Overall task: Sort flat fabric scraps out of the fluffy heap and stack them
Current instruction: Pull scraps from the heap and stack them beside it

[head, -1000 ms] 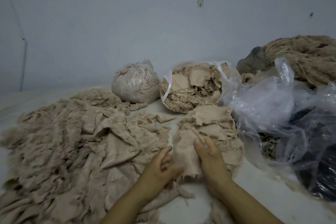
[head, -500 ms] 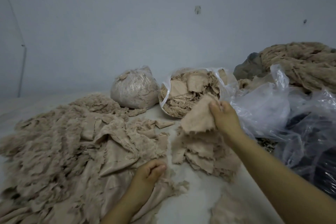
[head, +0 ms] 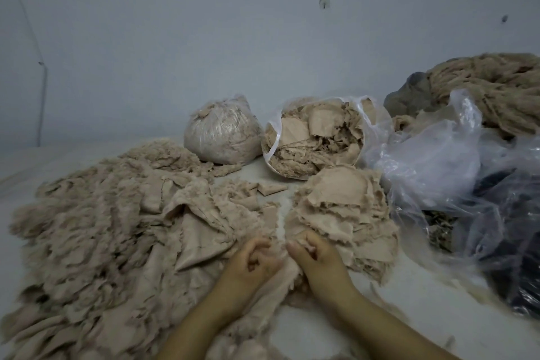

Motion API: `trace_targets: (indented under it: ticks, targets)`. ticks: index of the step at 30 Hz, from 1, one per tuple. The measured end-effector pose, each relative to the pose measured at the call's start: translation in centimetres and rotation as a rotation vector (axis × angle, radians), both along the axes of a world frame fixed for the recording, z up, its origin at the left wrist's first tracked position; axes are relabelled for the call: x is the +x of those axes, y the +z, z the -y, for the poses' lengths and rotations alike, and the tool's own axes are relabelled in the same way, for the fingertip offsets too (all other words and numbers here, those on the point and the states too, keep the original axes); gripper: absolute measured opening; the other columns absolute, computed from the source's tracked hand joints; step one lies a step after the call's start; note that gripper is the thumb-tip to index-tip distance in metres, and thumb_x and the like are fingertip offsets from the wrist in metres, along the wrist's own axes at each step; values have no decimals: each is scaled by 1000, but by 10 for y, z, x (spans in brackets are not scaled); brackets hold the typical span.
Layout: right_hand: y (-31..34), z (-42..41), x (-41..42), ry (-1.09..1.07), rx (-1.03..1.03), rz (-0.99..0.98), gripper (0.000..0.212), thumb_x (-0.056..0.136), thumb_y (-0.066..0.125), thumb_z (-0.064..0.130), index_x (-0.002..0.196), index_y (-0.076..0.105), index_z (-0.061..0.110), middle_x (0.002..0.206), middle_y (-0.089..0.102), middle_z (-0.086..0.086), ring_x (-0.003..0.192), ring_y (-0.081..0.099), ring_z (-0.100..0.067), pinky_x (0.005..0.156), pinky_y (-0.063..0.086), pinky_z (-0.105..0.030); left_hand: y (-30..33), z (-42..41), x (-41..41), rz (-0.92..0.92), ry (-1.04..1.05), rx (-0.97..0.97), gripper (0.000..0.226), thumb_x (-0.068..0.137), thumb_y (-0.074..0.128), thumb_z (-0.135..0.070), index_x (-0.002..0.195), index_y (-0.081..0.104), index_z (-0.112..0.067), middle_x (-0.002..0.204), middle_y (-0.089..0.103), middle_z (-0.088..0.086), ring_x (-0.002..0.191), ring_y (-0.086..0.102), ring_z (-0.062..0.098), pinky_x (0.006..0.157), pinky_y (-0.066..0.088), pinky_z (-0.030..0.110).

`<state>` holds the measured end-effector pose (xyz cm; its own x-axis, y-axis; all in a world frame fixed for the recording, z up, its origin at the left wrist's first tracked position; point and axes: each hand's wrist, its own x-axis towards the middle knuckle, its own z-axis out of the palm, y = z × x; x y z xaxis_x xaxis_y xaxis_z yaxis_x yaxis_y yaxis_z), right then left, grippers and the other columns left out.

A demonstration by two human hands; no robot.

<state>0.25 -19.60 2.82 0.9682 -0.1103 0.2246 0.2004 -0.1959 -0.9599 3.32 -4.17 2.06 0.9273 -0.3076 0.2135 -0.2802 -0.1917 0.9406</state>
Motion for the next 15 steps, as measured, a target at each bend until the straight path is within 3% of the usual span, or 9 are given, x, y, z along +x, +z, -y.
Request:
trace_targets:
  ticks: [4,7,11,13,15]
  targets:
    - [-5,2,-3,54,154,-111,22,92,62,24,75,53,13,54,52,2,47,48,-8,48,40,-23,-3,4,-2,55,-146,104,24,82,71,-16,62,61,-24,55,51,-14,55,43,-2,55,33,14]
    - [-4,7,1,7,37,-57,25,90,64,18,68,53,13,57,52,1,54,50,-11,55,41,-24,-5,6,-3,54,-148,112,31,83,69,-17,56,56,-25,51,47,-14,52,40,-2,53,31,13]
    - [0,26,4,-244,-5,74,29,90,63,17,64,51,13,52,50,4,53,45,-12,59,39,-29,-4,1,-2,63,-99,146,34,85,65,-6,57,54,-21,51,47,-14,53,41,-1,53,33,14]
    - [1,42,1,-140,-35,31,34,89,65,23,57,52,19,46,49,8,46,42,-8,55,37,-27,-4,-2,0,45,-26,50,32,88,62,-7,59,52,-17,52,45,-13,53,40,1,53,33,14]
    - [3,45,-8,127,-147,-152,44,84,66,48,51,56,20,43,48,7,41,39,-8,48,33,-20,-1,-3,0,-8,8,-88,27,91,58,-16,65,51,-14,55,44,-12,54,39,4,52,34,16]
